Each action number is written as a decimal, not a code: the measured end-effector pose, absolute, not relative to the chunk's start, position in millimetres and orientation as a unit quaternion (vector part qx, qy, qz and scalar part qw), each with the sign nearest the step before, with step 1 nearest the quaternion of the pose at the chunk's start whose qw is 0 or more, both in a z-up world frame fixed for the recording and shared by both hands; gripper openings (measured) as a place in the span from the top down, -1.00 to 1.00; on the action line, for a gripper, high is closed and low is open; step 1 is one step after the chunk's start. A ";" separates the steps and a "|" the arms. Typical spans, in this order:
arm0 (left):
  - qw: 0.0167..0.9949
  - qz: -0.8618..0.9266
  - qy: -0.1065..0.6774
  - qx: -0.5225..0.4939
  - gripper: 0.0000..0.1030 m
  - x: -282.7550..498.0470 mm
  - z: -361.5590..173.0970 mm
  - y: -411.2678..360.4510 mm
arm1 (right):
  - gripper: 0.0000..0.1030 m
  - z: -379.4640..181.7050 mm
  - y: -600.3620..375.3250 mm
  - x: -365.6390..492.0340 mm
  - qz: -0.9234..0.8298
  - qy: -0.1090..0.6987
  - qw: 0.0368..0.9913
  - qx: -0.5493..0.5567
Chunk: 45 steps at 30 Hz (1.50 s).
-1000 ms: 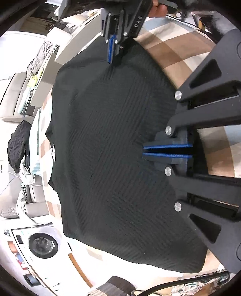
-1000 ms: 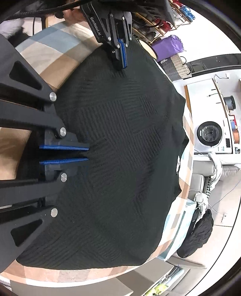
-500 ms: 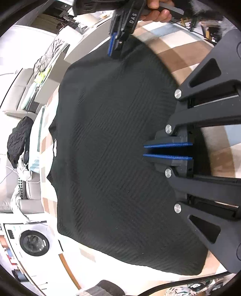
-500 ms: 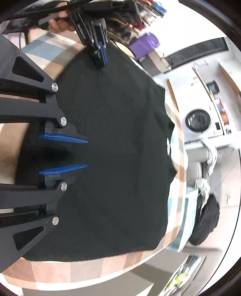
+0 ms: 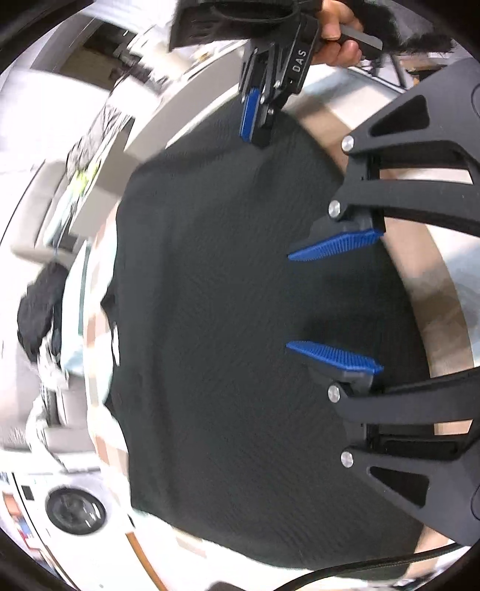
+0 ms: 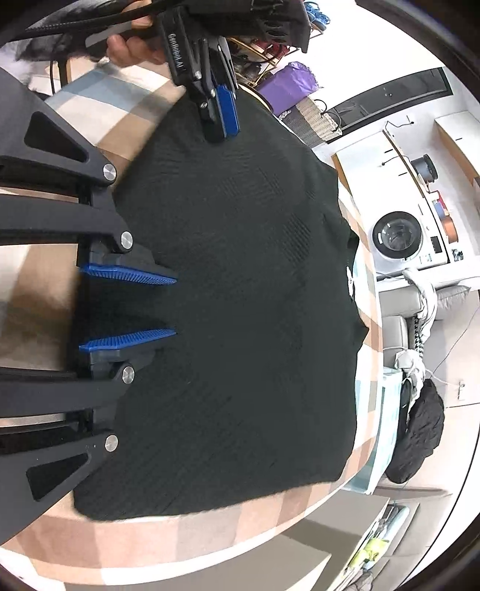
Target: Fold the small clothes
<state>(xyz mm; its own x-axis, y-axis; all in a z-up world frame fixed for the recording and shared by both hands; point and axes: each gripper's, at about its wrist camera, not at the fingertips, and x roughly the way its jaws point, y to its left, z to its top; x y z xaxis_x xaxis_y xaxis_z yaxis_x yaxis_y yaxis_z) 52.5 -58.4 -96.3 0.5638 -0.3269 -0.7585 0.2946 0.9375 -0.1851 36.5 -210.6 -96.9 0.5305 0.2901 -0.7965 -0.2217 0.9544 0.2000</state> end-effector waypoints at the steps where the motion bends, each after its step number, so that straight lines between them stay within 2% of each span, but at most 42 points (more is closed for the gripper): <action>1: 0.883 -0.185 0.432 -0.007 0.16 51.6 -96.3 -69.5 | 0.44 -94.9 -214.3 34.6 0.139 0.460 0.876 0.040; 8: 0.864 -0.226 0.446 0.055 0.16 43.5 -106.7 -119.7 | 0.37 -84.5 -274.4 23.5 0.033 0.447 0.891 0.074; 9: 0.865 -0.225 0.443 0.060 0.16 41.1 -108.2 -121.5 | 0.23 -82.9 -282.4 19.4 0.025 0.445 0.891 0.081; 10: 0.866 -0.227 0.441 0.063 0.12 38.6 -108.6 -122.4 | 0.00 -81.8 -287.4 17.4 0.020 0.442 0.893 0.087; 11: 0.865 -0.231 0.441 0.064 0.11 36.8 -108.7 -122.7 | -0.08 -80.9 -294.7 13.4 0.014 0.437 0.894 0.093; 17: 0.863 -0.233 0.445 0.059 0.10 32.6 -110.2 -119.3 | -0.08 -90.6 -316.1 4.4 0.020 0.440 0.889 0.127; 18: 0.863 -0.232 0.445 0.059 0.10 32.2 -110.0 -119.5 | 0.01 -90.8 -314.0 4.6 0.029 0.436 0.891 0.125; 19: 0.863 -0.230 0.447 0.058 0.10 31.9 -109.7 -119.8 | 0.24 -91.0 -311.0 5.5 0.034 0.436 0.891 0.120; 21: 0.863 -0.227 0.448 0.053 0.09 32.3 -109.6 -119.1 | 0.52 -90.5 -308.5 6.6 0.039 0.430 0.894 0.118; 22: 0.863 -0.227 0.448 0.052 0.09 32.7 -109.4 -118.2 | 0.78 -87.0 -306.8 5.3 0.044 0.421 0.899 0.112; 23: 0.863 -0.226 0.448 0.051 0.09 32.8 -109.2 -117.6 | 0.85 -84.1 -305.2 5.1 0.044 0.414 0.903 0.105; 25: 0.863 -0.226 0.448 0.048 0.09 34.8 -109.4 -117.1 | 0.91 -77.9 -307.5 -1.4 0.038 0.406 0.909 0.089; 32: 0.864 -0.220 0.450 0.046 0.09 33.1 -108.1 -110.0 | 0.92 -89.6 -308.0 0.2 0.024 0.450 0.891 0.060; 35: 0.873 -0.192 0.449 0.023 0.09 30.4 -104.7 -90.5 | 0.70 -82.6 -317.8 0.5 0.031 0.446 0.888 0.110; 36: 0.877 -0.176 0.447 0.013 0.09 29.2 -103.3 -80.6 | 0.52 -79.9 -320.0 0.0 0.036 0.438 0.890 0.122; 37: 0.883 -0.151 0.445 -0.005 0.09 26.9 -100.6 -64.6 | 0.25 -74.2 -322.0 -1.7 0.041 0.425 0.894 0.135; 40: 0.894 -0.091 0.435 -0.058 0.08 14.6 -93.9 -19.6 | -0.18 -62.2 -316.7 0.9 0.052 0.410 0.898 0.149; 41: 0.895 -0.075 0.433 -0.072 0.06 10.4 -92.7 -7.6 | -0.25 -59.8 -312.5 3.5 0.062 0.408 0.897 0.160; 43: 0.896 -0.023 0.429 -0.111 -0.15 -1.9 -90.3 27.6 | -0.46 -57.8 -303.8 7.1 0.079 0.403 0.895 0.173; 45: 0.894 0.017 0.420 -0.156 -0.18 -15.7 -89.6 60.0 | -0.47 -55.9 -292.4 11.4 0.093 0.400 0.896 0.171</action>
<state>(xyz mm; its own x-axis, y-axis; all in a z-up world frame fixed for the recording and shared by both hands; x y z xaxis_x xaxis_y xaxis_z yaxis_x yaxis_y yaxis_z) -15.7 60.0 -89.6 0.6464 -0.1010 -0.7563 -0.1608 0.9509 -0.2644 11.4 -292.4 -55.9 0.6626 0.3039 -0.6846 -0.0307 0.9242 0.3806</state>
